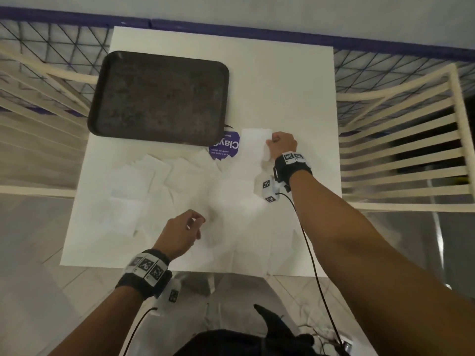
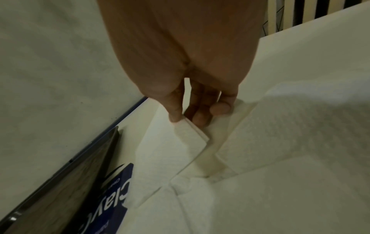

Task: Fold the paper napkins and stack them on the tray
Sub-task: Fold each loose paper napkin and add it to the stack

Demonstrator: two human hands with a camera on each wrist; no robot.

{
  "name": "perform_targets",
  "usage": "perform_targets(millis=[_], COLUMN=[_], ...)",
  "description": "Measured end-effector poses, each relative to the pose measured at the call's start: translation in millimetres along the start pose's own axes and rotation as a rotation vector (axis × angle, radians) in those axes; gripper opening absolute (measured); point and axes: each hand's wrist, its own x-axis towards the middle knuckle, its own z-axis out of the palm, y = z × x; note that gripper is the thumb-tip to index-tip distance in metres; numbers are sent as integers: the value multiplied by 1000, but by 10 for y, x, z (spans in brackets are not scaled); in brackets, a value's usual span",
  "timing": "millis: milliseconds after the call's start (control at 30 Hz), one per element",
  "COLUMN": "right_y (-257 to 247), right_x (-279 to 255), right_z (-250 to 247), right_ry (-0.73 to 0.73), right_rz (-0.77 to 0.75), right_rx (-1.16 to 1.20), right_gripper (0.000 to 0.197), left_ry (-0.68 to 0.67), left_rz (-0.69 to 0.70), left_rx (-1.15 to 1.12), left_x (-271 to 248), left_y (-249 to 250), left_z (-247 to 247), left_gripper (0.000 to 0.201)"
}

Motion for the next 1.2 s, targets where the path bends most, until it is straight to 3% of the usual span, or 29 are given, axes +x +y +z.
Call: perform_targets(millis=[167, 300, 433, 500, 633, 833, 1200], right_y=[39, 98, 247, 311, 352, 380, 299], right_x=[-100, -424, -806, -951, -1211, -1426, -1467], right_z=[43, 84, 279, 364, 491, 601, 658], right_ry=[48, 57, -26, -62, -118, -75, 10], right_rz=[67, -19, -135, -183, -217, -225, -215], right_rx=[136, 128, 91, -3, -224, -230, -213], right_gripper=[31, 27, 25, 34, 54, 47, 12], left_ry=[-1, 18, 143, 187, 135, 54, 17], left_rz=[15, 52, 269, 391, 436, 376, 375], left_rx=[-32, -31, 55, 128, 237, 277, 179], left_x=[29, 123, 257, 323, 413, 401, 395], left_y=[35, 86, 47, 28, -55, -227, -335], left_z=[-12, -43, -49, -43, -52, -85, -123], left_gripper=[14, 15, 12, 16, 30, 37, 34])
